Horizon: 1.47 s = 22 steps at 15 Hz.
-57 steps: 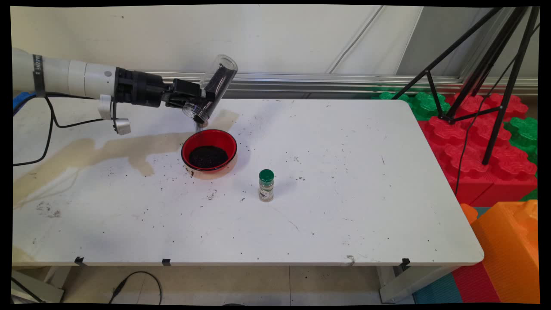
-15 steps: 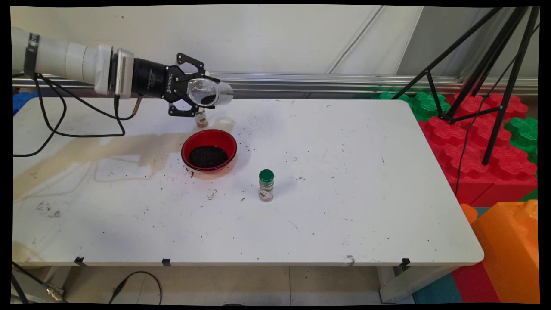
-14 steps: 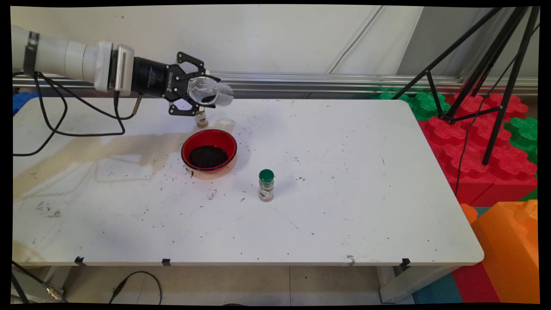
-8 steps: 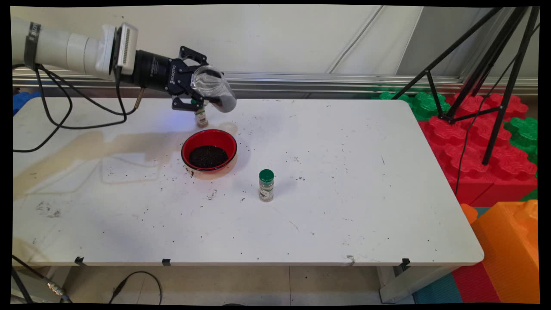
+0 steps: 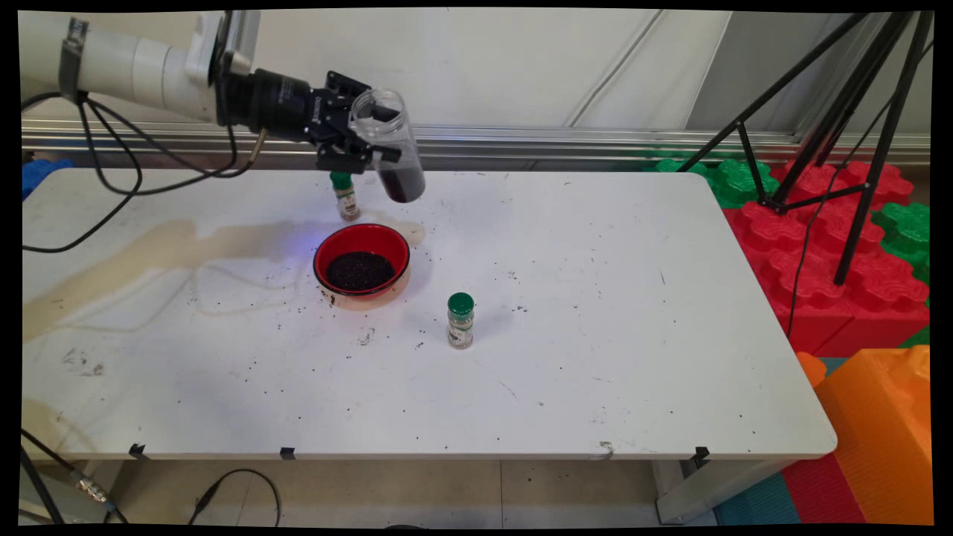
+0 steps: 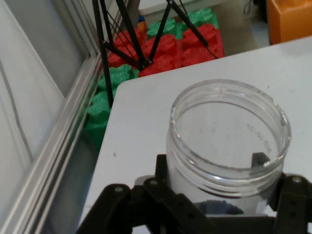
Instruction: Pour the black seasoning powder in the red bowl, then place the picked object on the table
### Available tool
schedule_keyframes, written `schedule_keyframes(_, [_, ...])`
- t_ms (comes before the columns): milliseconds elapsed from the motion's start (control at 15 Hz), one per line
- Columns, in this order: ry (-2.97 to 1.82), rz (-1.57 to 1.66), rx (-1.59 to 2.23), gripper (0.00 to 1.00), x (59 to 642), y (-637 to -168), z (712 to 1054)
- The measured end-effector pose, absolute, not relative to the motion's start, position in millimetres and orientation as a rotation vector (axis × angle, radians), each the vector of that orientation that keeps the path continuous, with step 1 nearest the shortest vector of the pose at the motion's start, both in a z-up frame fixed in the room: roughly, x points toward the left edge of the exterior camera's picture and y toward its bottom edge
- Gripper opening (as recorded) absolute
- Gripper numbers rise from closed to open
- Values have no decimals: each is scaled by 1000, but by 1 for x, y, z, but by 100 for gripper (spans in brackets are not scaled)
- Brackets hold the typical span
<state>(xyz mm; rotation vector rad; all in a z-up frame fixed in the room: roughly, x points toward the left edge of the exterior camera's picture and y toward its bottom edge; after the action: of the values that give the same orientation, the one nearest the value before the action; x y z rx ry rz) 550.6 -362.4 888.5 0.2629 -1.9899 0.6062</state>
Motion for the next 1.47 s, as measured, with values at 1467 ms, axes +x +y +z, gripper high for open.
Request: schedule_keyframes(1467, [-1899,341,797,0,486,-426,840])
